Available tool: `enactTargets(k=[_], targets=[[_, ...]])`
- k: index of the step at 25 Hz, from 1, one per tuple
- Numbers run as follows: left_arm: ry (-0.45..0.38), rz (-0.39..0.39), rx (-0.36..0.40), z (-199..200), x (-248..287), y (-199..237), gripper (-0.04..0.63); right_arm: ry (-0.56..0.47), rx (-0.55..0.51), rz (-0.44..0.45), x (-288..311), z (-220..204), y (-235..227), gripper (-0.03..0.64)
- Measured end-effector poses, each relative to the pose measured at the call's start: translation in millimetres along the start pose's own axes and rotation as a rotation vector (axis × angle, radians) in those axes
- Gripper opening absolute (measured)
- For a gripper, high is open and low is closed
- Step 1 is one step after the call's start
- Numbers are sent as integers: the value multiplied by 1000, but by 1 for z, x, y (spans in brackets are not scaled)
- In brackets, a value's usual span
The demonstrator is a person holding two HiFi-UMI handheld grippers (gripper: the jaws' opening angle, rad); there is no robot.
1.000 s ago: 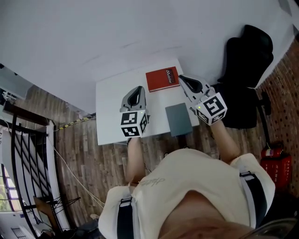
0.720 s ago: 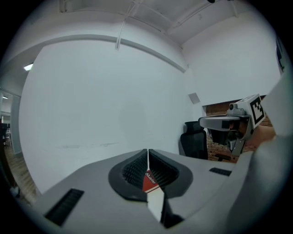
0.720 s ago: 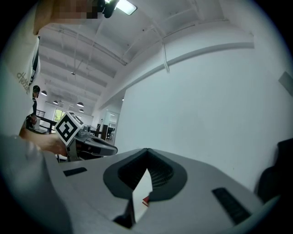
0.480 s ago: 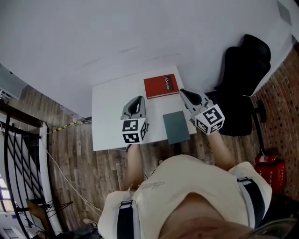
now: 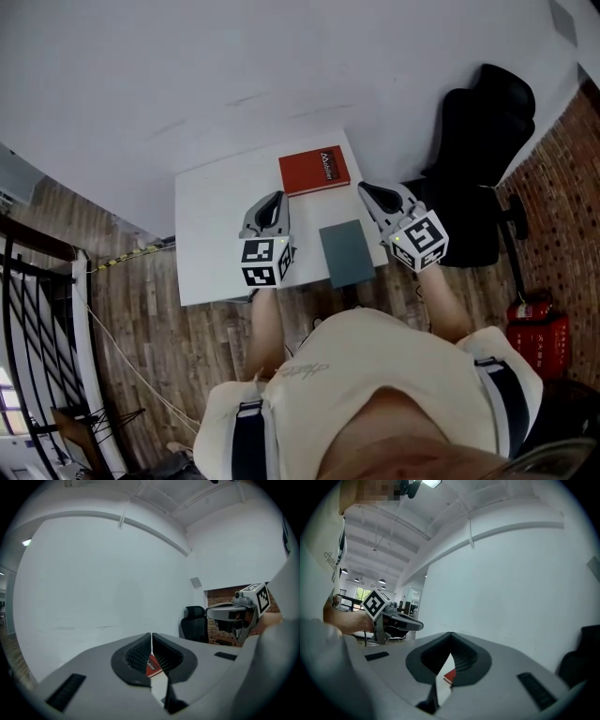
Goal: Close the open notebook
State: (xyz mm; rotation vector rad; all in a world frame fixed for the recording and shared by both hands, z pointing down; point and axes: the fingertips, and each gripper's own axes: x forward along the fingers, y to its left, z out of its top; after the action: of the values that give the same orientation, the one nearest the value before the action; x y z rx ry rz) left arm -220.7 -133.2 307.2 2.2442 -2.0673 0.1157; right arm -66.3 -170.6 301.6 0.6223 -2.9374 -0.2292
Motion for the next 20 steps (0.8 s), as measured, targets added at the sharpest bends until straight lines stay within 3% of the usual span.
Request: enactTargets(k=[20], targets=[[8, 49, -27, -14, -22, 14, 25, 4, 17, 19, 0, -10, 12, 6]])
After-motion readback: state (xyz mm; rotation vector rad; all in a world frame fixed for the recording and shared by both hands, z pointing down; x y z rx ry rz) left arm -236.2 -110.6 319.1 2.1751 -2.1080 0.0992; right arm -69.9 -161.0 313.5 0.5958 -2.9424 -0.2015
